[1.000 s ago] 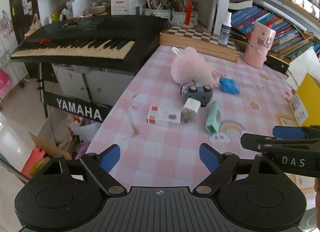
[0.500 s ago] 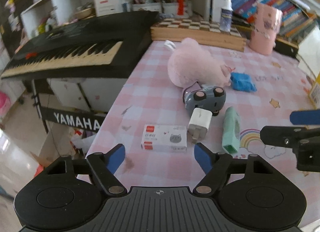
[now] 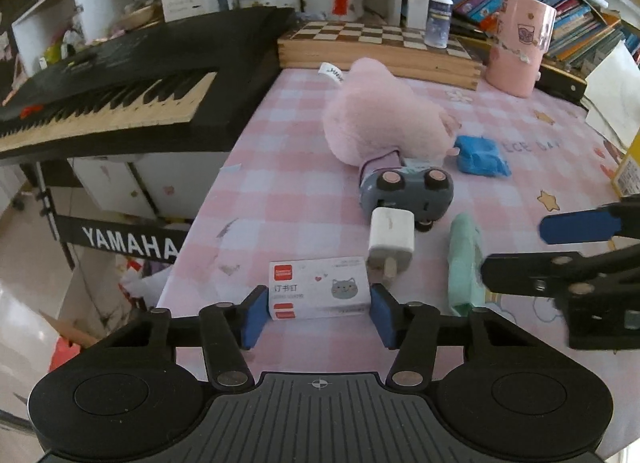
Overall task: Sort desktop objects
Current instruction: 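Grasp the white staple box with the left tool while the right tool grasps the mint stapler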
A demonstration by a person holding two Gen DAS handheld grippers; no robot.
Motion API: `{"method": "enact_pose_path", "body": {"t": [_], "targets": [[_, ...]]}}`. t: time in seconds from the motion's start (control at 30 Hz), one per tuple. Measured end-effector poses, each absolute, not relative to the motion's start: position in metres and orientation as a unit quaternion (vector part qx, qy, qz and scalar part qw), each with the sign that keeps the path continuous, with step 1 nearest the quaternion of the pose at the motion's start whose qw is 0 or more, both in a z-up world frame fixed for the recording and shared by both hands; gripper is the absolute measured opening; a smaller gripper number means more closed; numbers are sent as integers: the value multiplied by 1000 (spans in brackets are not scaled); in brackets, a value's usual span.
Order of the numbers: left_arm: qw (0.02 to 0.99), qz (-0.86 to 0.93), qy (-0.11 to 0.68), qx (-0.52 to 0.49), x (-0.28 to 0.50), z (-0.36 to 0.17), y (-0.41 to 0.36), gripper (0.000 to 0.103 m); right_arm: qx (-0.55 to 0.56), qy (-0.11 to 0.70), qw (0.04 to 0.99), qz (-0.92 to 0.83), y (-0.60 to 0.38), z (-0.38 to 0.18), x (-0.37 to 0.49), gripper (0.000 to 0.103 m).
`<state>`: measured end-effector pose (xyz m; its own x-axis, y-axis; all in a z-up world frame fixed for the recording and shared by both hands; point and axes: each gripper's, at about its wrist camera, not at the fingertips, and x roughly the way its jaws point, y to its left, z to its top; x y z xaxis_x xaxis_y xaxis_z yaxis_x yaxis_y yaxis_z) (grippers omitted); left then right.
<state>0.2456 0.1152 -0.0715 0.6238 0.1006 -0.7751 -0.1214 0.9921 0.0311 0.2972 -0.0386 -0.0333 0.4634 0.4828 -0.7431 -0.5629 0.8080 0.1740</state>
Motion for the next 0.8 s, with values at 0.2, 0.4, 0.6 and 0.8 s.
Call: {"method": "enact_pose_path", "body": {"t": [0.2,0.4,0.6,0.8], "targets": [[902,90,421,-40,225,-59,126,53,-47,433,844,313,-23,-46,307,59],[906,100,409,-54,209,-45,129,53,-60,439,834,330,-9,-53,302,46],[910,94,401,-53,203,-39,125,53,-116,404,849,320,6,-58,293,29],[917,88,385,-63,189,-31,123,53,-136,393,851,320,4,-57,285,17]]}}
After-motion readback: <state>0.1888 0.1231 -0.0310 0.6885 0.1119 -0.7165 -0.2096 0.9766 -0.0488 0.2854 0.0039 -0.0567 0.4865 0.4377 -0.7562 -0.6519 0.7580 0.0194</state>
